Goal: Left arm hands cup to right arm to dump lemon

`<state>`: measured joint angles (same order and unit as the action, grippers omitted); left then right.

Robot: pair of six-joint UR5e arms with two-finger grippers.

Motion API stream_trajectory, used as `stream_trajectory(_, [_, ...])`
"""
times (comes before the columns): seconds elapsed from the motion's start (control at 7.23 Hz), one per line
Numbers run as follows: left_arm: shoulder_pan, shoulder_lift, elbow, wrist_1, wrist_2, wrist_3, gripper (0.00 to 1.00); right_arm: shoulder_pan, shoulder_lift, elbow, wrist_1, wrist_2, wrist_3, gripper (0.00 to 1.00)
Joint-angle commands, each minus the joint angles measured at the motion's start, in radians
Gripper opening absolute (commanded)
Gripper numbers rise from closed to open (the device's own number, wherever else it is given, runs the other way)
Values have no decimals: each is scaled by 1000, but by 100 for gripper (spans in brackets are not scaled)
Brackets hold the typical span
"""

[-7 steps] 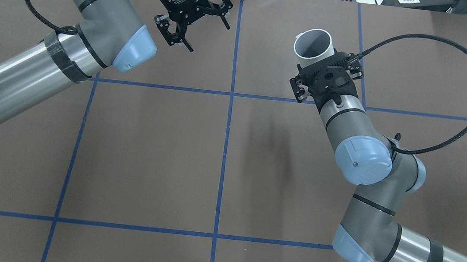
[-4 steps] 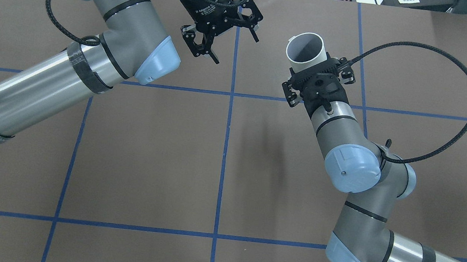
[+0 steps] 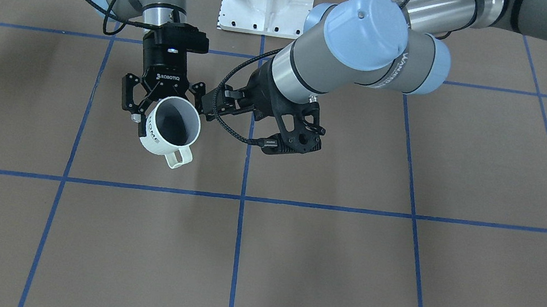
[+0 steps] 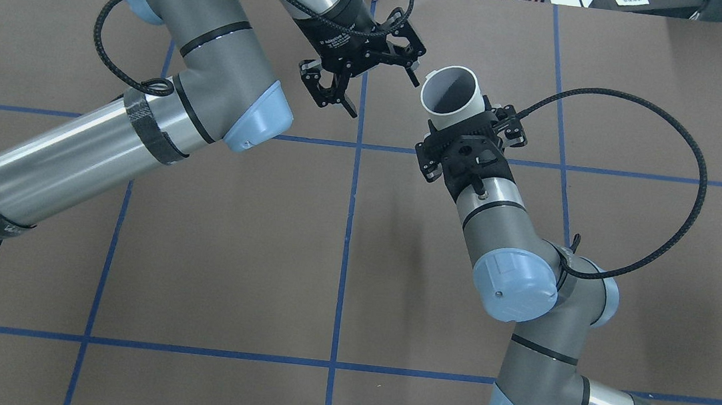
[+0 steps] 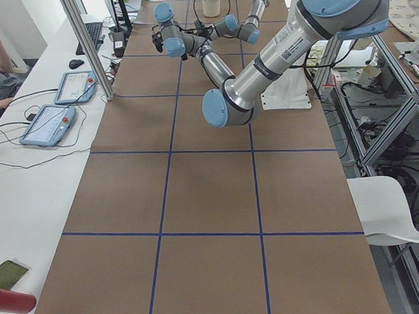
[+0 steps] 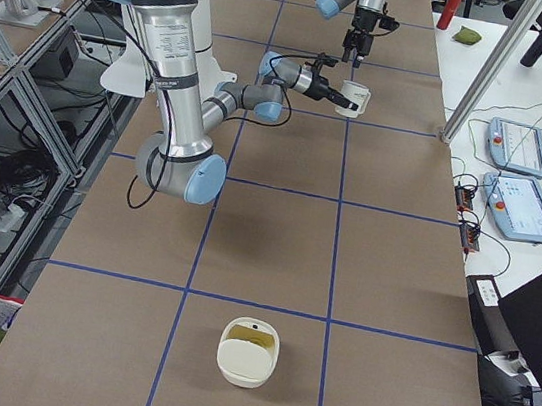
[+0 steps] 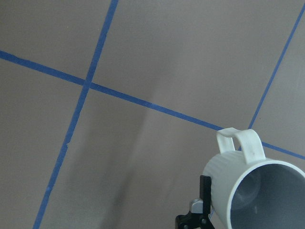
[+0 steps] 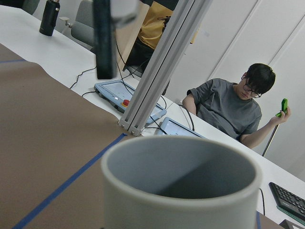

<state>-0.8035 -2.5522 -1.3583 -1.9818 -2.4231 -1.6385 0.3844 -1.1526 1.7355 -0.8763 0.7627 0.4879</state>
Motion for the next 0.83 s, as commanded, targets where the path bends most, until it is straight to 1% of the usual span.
stream_trajectory(0.0, [9,-26,57,-50,4,0,100,-25,4,-2,-9,-34,1,6])
stream_trajectory(0.28, [12,-37,68,-58,5,-1,98,-27,2,-4,-9,-34,1,6])
stream_trajectory(0.41, [12,-57,89,-60,5,-1,96,-28,4,-4,-9,-34,1,6])
stream_trajectory(0.69, [29,-75,116,-60,7,0,87,-27,4,-4,-7,-33,1,6])
